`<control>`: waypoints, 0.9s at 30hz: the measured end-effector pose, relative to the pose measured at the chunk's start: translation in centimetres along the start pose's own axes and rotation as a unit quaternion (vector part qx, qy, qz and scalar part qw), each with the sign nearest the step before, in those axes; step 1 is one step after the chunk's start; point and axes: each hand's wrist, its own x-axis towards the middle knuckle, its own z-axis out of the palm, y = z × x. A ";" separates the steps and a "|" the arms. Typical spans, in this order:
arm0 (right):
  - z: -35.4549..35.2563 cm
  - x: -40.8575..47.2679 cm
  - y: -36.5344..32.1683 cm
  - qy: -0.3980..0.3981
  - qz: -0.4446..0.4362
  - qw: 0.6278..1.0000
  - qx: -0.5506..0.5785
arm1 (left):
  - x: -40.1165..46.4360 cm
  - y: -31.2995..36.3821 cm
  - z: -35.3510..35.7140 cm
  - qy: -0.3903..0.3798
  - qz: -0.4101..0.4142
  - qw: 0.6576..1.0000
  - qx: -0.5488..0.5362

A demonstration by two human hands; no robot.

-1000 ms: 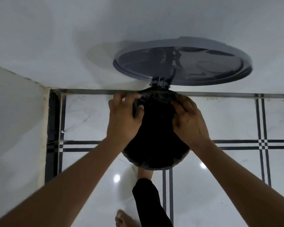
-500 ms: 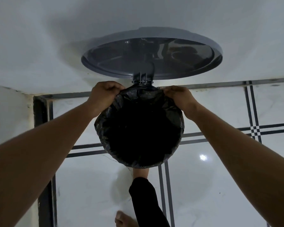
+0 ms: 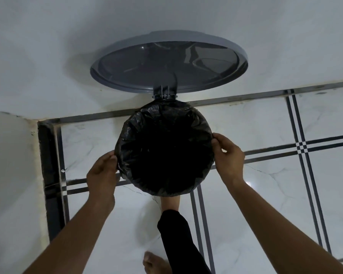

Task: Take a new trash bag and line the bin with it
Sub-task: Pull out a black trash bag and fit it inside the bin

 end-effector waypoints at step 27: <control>-1.6 -0.6 0.2 -0.126 0.403 0.844 0.331 | -2.0 -0.5 1.0 -0.076 -0.224 0.958 -0.165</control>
